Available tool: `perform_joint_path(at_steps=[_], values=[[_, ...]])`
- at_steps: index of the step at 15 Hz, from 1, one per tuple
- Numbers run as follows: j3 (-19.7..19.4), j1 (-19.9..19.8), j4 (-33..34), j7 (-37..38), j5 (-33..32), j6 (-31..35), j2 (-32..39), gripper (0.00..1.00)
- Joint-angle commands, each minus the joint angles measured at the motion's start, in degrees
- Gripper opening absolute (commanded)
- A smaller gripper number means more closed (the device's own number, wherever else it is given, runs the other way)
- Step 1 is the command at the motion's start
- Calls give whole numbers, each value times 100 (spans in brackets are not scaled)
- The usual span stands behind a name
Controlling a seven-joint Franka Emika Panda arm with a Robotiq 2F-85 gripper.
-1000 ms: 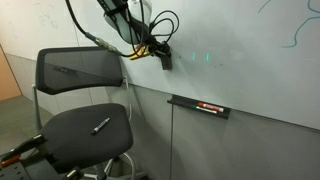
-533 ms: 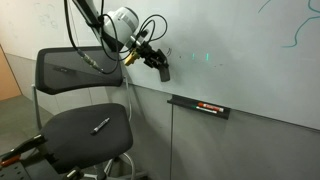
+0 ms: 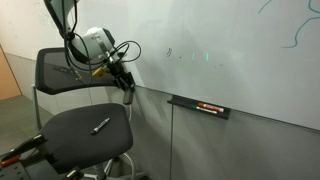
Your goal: Pick up the duster, then rub some scribbles off of the board
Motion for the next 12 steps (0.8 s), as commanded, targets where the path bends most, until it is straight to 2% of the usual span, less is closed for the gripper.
perform_joint_path(at_steps=[1, 4, 7, 8, 9, 12], values=[[35, 130, -466, -817, 644, 687, 74, 32], [11, 324, -533, -1524, 1082, 1296, 510, 32], [68, 403, -310, -2655, 1792, 1561, 1086, 32], [488, 39, -142, -2863, 1682, 1386, 1343, 32], [327, 294, -42, -3440, 2198, 1381, 1450, 32], [573, 371, 283, -4647, 3076, 914, 1742, 32]])
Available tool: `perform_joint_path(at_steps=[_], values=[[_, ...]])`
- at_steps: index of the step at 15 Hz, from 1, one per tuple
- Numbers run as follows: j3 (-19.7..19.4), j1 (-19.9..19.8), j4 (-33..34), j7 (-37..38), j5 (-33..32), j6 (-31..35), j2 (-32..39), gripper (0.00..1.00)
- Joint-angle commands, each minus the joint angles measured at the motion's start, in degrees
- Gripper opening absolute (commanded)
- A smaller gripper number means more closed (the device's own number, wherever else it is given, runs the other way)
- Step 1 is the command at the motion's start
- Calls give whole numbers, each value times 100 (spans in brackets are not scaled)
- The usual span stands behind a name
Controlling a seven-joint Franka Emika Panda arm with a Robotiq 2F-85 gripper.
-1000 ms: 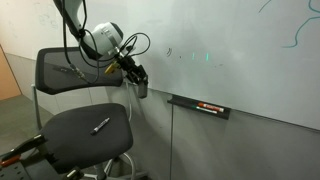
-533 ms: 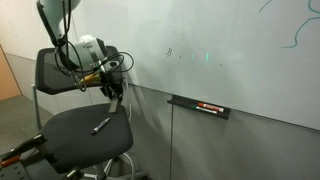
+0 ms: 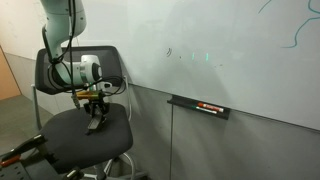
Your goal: Pick up the duster, then rub some scribbles off of the board
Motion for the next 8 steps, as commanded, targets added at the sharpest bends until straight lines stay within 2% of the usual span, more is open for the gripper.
perform_joint_path(at_steps=[1, 2, 5, 8], values=[[286, 102, 566, -1497, 1089, -745, 343, 72], [355, 118, 685, -1794, 1343, -1104, 385, 84], [380, 301, 1000, -2167, 1935, -2477, 364, 100], [280, 522, 1179, -2111, 2204, -3835, 191, 100]])
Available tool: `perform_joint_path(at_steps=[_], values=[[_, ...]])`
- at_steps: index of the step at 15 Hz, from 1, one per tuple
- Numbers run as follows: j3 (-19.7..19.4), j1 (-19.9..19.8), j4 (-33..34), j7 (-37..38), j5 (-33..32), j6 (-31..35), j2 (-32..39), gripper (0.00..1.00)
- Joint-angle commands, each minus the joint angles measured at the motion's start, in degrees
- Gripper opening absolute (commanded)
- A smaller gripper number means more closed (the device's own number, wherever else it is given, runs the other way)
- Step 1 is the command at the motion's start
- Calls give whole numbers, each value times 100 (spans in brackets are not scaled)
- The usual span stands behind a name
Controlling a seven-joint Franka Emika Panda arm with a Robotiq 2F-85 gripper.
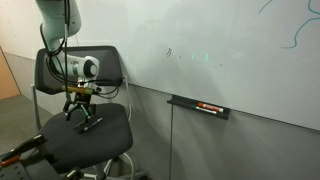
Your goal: Pick up the duster, then rub some scribbles off of the board
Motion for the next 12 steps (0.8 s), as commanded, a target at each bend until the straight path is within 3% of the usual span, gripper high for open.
perform_joint_path(at_steps=[1, 4, 12], values=[[-92, 250, 235, -80, 289, -1312, -228, 100], [-49, 340, -363, -132, 88, -993, -848, 100], [-39, 629, -2709, 377, -431, 1428, -2957, 100]])
